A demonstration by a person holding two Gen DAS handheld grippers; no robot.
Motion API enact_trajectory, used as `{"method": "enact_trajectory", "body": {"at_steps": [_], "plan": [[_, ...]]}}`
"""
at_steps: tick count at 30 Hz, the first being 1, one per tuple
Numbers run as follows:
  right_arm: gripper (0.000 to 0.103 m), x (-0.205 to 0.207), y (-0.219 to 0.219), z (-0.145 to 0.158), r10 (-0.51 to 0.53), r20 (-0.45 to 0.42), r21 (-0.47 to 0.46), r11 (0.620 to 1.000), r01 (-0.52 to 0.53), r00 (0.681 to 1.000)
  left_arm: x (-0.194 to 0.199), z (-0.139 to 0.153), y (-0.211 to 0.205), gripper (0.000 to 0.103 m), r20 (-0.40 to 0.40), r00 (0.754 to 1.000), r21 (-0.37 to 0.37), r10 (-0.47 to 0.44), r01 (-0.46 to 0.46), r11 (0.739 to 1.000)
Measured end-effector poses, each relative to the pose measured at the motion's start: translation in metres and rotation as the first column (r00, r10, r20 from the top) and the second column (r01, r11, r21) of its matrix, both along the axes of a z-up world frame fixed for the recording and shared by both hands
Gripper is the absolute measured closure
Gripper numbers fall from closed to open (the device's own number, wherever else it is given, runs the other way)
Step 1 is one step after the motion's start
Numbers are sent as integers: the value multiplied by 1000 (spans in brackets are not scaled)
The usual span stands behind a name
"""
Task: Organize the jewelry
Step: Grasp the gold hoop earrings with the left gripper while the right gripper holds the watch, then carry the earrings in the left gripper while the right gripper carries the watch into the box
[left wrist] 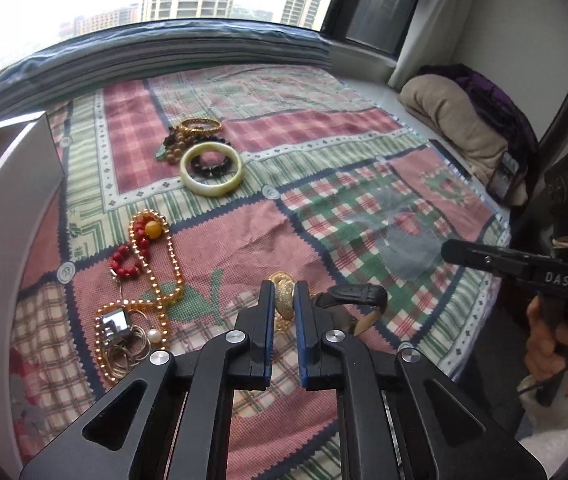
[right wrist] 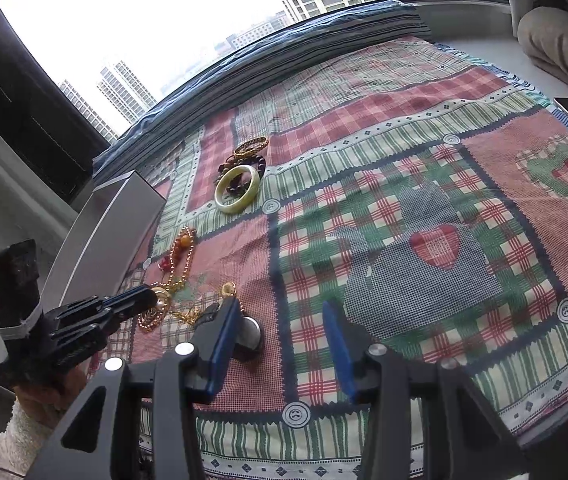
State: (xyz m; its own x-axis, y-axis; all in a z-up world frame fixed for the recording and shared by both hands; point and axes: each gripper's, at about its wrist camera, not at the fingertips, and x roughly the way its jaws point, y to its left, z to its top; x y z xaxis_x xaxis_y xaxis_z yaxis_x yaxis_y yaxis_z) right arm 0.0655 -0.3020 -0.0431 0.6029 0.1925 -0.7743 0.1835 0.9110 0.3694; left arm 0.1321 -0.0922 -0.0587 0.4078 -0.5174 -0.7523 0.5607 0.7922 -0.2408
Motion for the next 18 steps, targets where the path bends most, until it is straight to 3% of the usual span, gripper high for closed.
{"method": "enact_trajectory", "body": {"at_steps": [8,18], "plan": [[59,-11,6,13,2,34,-11,1000,-2,999,-15,35,15,96,-31,999,-99,40,-43,994],[59,-25,5,17,-7,50,-9,1000,8,999,-34,92,25,96,48,998,-169,43,-34,985]]}}
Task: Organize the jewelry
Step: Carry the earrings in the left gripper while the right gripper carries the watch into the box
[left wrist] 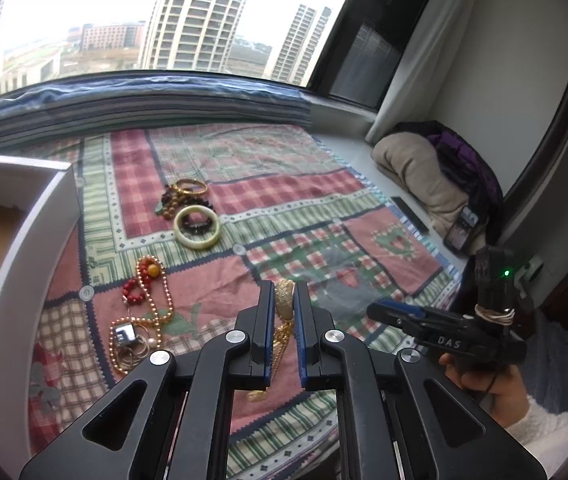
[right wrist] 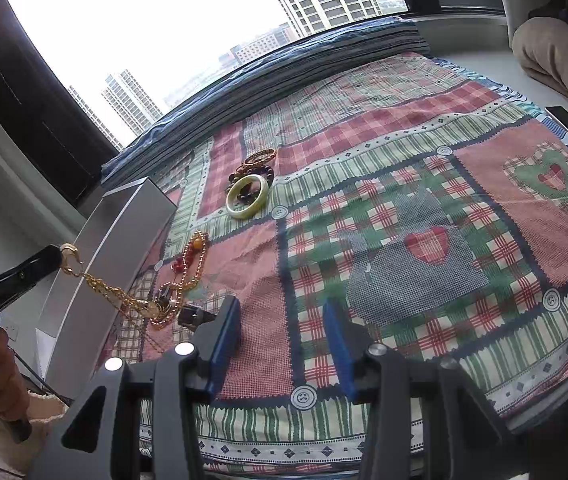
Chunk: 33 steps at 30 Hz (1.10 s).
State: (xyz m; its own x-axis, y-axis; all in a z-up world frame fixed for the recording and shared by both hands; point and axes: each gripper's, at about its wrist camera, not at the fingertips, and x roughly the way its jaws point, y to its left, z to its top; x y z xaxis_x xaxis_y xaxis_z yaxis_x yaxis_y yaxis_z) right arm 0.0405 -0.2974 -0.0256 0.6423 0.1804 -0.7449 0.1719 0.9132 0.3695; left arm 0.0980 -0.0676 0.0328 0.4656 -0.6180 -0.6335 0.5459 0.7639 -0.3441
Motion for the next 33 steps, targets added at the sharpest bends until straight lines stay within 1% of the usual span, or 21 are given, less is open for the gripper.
{"method": "enact_trajectory", "body": {"at_steps": [4,7,11,15,16,18,22,23,24,26,28,31,33], "plan": [[59,-4,0,4,4,10,-6,1000,-4,1000,-10,20,7,96,35,999,-12,10,-10,1000],[59,-6,1,7,10,14,-14,1000,-10,1000,-15,30,17,96,47,998,-11,42,-41,999],[59,-6,7,7,26,5,-34,999,-26,1000,-19,35,37,96,38,995,-12,94,-94,996],[59,-6,17,7,60,-9,-60,996,-60,998,-22,30,61,96,19,987,5,159,-159,987],[58,-6,19,7,69,-11,-69,995,-70,998,-24,28,69,96,11,984,11,178,-178,984],[50,-4,25,5,95,-22,-81,992,-97,995,-27,22,85,96,-6,977,25,215,-215,976],[49,3,34,-1,145,-57,-86,985,-149,988,-33,13,121,96,-39,954,39,297,-296,954],[47,4,36,-2,159,-67,-92,982,-164,985,-35,11,130,96,-46,948,37,315,-314,949],[41,7,39,-4,177,-79,-102,977,-185,981,-36,10,139,96,-51,942,37,333,-331,943],[38,10,45,-6,238,-93,-123,961,-249,967,-39,10,153,96,-51,930,37,365,-363,931],[37,12,51,-7,318,-109,-146,932,-331,942,-42,12,165,96,-48,921,36,387,-386,922],[30,14,62,-7,439,-123,-209,865,-456,890,-45,18,181,96,-34,909,31,415,-414,910],[29,19,68,-11,506,-136,-250,814,-524,852,-48,21,188,96,-22,904,27,428,-427,904]]}}
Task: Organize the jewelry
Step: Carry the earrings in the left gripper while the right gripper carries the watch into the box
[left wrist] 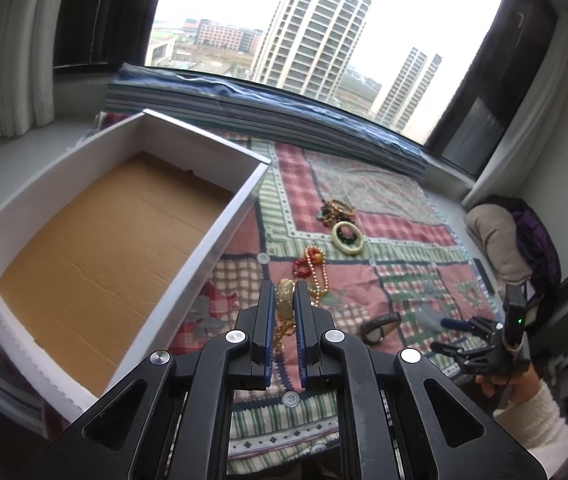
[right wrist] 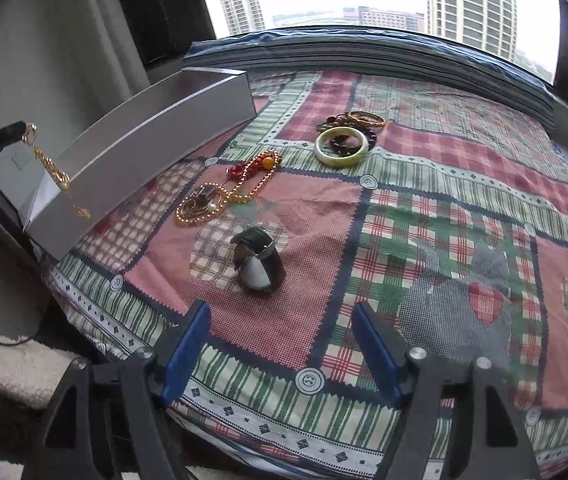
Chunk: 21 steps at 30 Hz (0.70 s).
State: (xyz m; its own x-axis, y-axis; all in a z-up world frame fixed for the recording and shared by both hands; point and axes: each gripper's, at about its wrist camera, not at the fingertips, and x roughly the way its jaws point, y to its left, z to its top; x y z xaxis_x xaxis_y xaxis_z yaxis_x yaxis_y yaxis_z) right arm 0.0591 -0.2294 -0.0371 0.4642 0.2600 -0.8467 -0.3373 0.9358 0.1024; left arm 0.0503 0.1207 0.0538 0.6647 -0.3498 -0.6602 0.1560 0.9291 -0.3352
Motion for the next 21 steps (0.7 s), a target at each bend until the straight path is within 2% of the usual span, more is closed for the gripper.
{"method": "enact_trajectory", "body": {"at_steps": [6,9,13,14,15,16,21], "plan": [[29,36,18,-27,131,-50,-5,991,-132,990,-5,11,21,96,27,999,5,39,-39,999],[29,48,39,-36,218,-30,-9,976,-218,975,-6,16,32,96,36,998,12,57,-57,998],[30,67,59,-55,242,-61,-64,967,-246,968,-6,25,45,96,47,995,8,85,-86,996],[55,71,60,-56,236,-77,-64,968,-241,969,-6,28,50,96,53,994,13,95,-96,995],[75,74,61,-55,222,-91,-55,972,-228,971,-6,32,54,96,61,992,20,106,-107,994],[84,76,60,-50,198,-93,-49,978,-203,976,-7,35,59,96,71,991,29,117,-119,992],[84,83,78,2,121,-57,47,992,-118,991,-4,46,81,96,116,976,77,183,-193,978]]}}
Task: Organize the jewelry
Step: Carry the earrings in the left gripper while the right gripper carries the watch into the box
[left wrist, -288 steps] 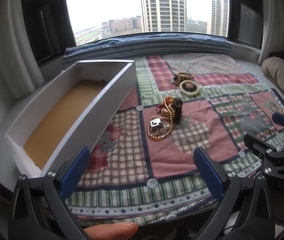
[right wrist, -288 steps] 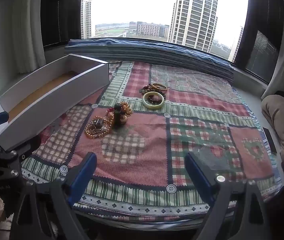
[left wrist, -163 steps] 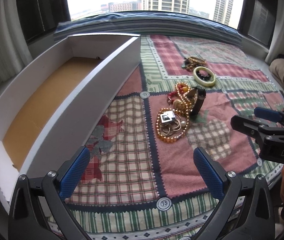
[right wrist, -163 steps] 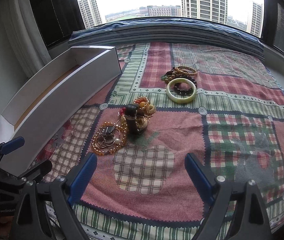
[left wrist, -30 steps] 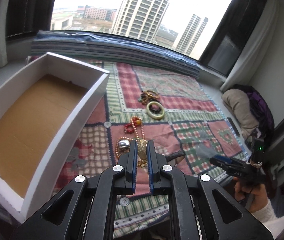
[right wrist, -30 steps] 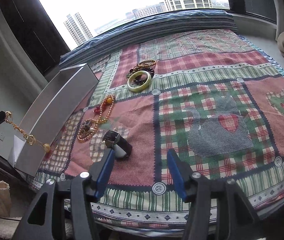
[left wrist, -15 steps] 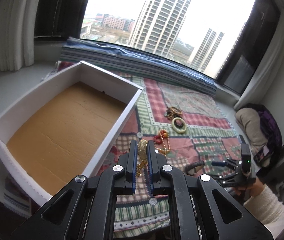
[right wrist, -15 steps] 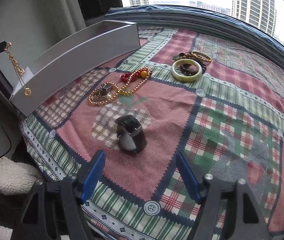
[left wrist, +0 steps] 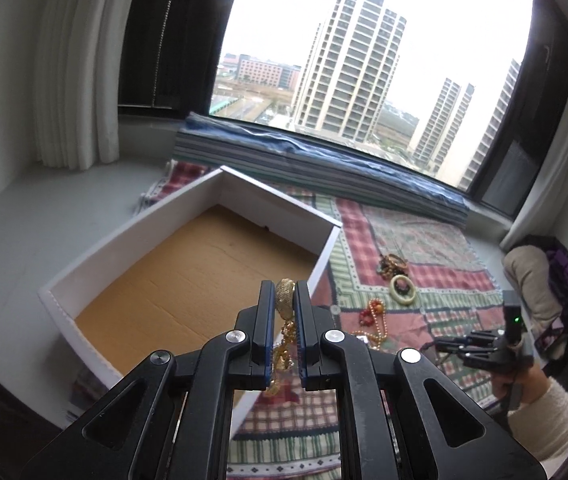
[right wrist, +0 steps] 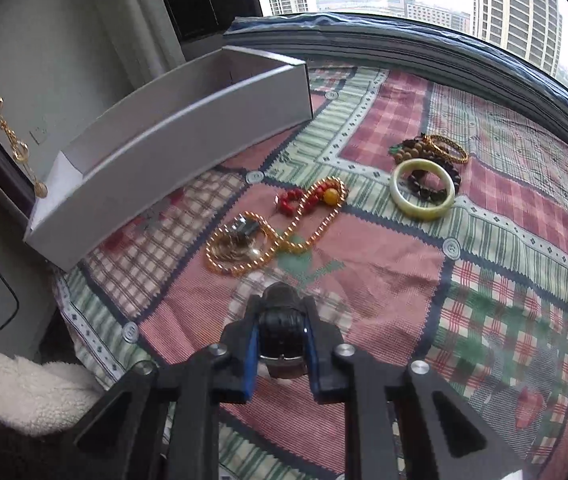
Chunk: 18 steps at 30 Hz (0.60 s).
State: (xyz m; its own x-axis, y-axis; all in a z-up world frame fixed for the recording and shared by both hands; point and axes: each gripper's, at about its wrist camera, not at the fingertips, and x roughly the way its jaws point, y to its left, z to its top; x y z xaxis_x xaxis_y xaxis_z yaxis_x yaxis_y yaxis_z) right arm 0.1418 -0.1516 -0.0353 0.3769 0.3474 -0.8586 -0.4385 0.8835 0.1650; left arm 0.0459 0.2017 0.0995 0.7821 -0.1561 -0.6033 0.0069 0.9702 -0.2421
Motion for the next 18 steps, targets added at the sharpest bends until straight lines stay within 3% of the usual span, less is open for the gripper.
{"method": "enact_trajectory", "body": {"at_steps": [5,9,14,18], "plan": [[84,15,66,55,23,50,130,991,-29,999,6,-15,24,96,-1,996,46,88,-88,995],[84,34,141,76,77,86,202,975,-93,993,21,-43,43,96,-34,986,72,164,-162,984],[84,66,228,68,109,121,196,972,-131,987,44,-78,64,96,-96,967,95,237,-228,969],[84,93,280,36,131,73,161,977,-141,989,57,-106,71,96,-153,950,117,271,-254,960]]}}
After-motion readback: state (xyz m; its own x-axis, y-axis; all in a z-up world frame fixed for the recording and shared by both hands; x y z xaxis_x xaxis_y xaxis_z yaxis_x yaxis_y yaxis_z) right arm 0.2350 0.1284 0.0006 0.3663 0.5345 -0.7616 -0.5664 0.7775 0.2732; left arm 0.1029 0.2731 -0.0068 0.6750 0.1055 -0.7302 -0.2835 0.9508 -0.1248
